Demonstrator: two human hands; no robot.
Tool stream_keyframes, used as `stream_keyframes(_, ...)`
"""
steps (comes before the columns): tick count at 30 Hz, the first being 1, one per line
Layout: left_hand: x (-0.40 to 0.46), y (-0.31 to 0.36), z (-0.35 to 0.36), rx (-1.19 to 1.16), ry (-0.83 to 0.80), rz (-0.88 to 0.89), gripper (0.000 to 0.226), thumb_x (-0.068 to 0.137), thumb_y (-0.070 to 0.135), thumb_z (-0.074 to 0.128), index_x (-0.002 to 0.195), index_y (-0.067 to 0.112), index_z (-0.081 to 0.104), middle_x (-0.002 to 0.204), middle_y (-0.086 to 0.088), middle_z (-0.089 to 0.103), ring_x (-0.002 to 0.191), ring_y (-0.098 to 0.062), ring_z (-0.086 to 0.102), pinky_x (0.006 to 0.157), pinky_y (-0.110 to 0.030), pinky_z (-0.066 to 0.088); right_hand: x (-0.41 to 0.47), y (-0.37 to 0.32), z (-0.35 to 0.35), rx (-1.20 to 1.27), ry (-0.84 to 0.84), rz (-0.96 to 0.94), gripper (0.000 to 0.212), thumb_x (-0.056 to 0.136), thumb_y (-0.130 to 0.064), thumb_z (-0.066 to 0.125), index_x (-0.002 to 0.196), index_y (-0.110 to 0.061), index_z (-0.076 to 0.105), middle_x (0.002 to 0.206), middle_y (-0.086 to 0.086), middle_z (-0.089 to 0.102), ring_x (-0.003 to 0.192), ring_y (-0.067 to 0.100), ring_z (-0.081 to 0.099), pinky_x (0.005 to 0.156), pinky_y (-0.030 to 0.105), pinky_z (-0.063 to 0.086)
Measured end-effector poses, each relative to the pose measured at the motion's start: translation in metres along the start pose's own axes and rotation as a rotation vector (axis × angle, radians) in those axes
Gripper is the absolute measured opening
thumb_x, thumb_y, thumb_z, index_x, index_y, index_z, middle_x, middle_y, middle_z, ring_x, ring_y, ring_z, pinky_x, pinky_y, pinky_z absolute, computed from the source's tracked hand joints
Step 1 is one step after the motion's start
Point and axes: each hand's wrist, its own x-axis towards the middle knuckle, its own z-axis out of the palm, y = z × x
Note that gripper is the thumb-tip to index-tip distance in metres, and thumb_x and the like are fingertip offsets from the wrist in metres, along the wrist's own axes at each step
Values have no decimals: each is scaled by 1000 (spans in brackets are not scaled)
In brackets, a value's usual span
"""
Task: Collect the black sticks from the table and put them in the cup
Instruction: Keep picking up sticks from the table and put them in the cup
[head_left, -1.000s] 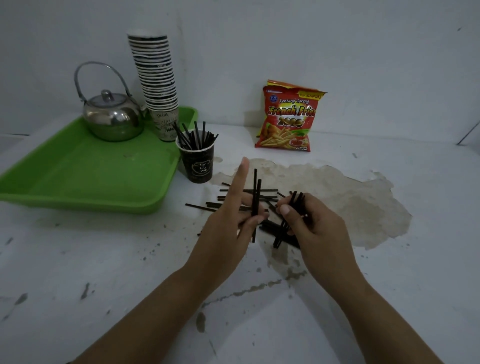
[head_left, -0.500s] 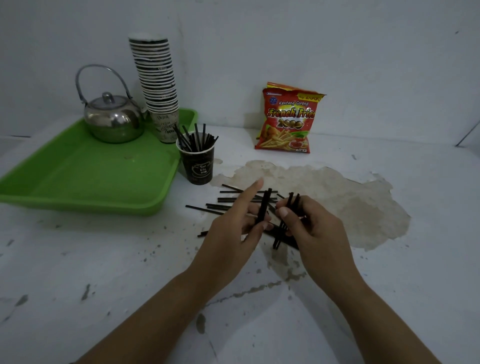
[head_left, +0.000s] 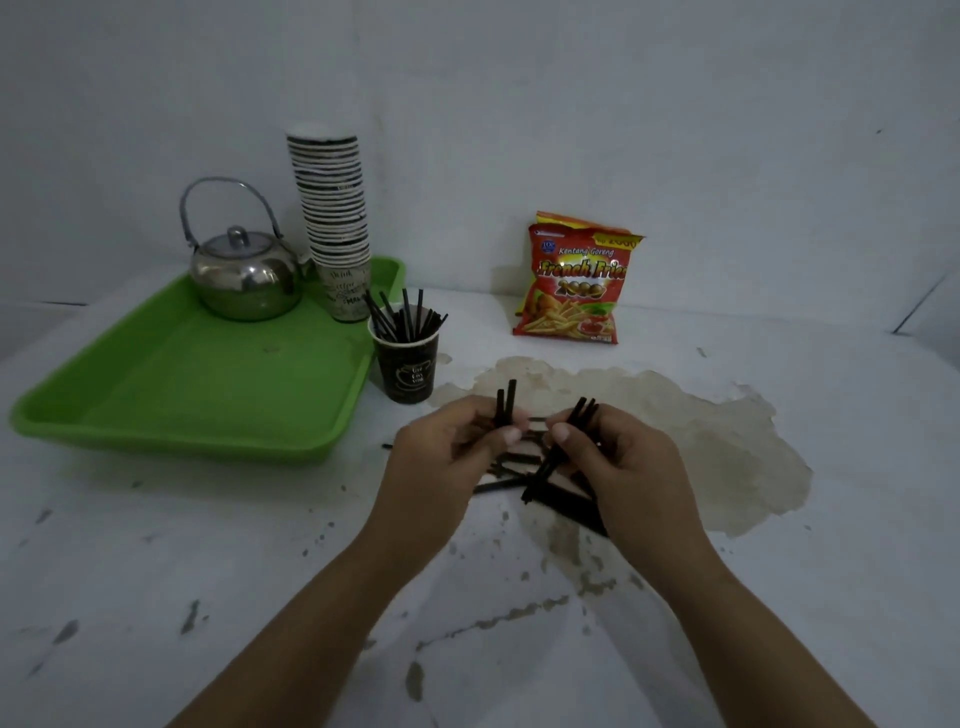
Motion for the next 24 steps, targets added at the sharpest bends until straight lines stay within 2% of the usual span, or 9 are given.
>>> stream_keyframes(2, 9, 9, -12, -5, 19, 25, 25, 84, 2, 62, 87, 26, 69, 87, 10, 74, 86, -4, 68, 73, -10, 49, 15, -14, 1, 14, -2, -42, 8, 87, -25, 58, 86, -27, 66, 75, -14, 68, 67, -5, 62, 59, 2, 41)
stream_keyframes(6, 39, 35, -44, -16, 98, 81, 28, 82, 2, 63, 86, 29, 68, 84, 10, 74, 87, -7, 68, 75, -14, 51, 59, -52, 10, 83, 40, -141, 7, 87, -24, 59, 85, -21, 66, 75, -11, 68, 63, 1, 64, 58, 6, 45)
stream_keyframes(8, 59, 48, -60, 32, 157, 133, 26, 81, 4, 65, 88, 29, 67, 86, 5, 73, 87, -10, 68, 74, -16, 53, 82, -69, 19, 107, 70, -172, 7, 87, -23, 60, 84, -20, 65, 74, -6, 69, 61, 2, 65, 60, 15, 51)
stream_keyframes(10, 78, 57, -75, 95, 213, 179, 27, 81, 6, 65, 91, 30, 63, 90, 0, 71, 88, -13, 67, 80, -24, 54, 104, -82, 30, 131, 91, -182, 6, 87, -21, 59, 85, -19, 64, 79, 2, 71, 63, 6, 66, 62, 24, 54)
stream_keyframes(13, 106, 55, -89, 133, 290, 192, 33, 83, 3, 63, 101, 29, 56, 88, 1, 68, 87, -14, 67, 86, -37, 53, 132, -92, 47, 136, 106, -165, 9, 88, -18, 57, 87, -14, 65, 83, 6, 70, 73, 17, 67, 75, 36, 56)
stream_keyframes(15, 120, 45, -92, 214, 308, 178, 46, 82, 2, 62, 116, 29, 47, 88, 6, 66, 83, -7, 66, 83, -33, 54, 145, -92, 58, 92, 107, -126, 12, 89, -19, 56, 88, -11, 65, 84, 7, 69, 75, 22, 67, 79, 44, 55)
stream_keyframes(19, 130, 18, -92, 378, 274, 208, 70, 86, 0, 59, 135, 37, 26, 92, 11, 60, 74, 9, 61, 68, -7, 48, 154, -85, 76, -15, 26, -86, 16, 89, -15, 55, 87, -4, 66, 86, 17, 70, 77, 30, 66, 81, 49, 52)
stream_keyframes(21, 131, 8, -93, 420, 268, 209, 73, 86, 0, 58, 136, 40, 23, 94, 9, 59, 73, 7, 61, 66, -7, 47, 156, -82, 78, -24, -27, -65, 17, 89, -14, 55, 86, -1, 65, 87, 20, 70, 77, 32, 67, 81, 50, 52)
stream_keyframes(24, 129, -2, -91, 458, 222, 180, 69, 85, 3, 61, 136, 36, 28, 99, 5, 59, 80, -4, 62, 70, -17, 48, 158, -80, 75, -56, -140, -44, 22, 90, -18, 56, 94, 1, 66, 92, 22, 70, 80, 32, 67, 84, 48, 53)
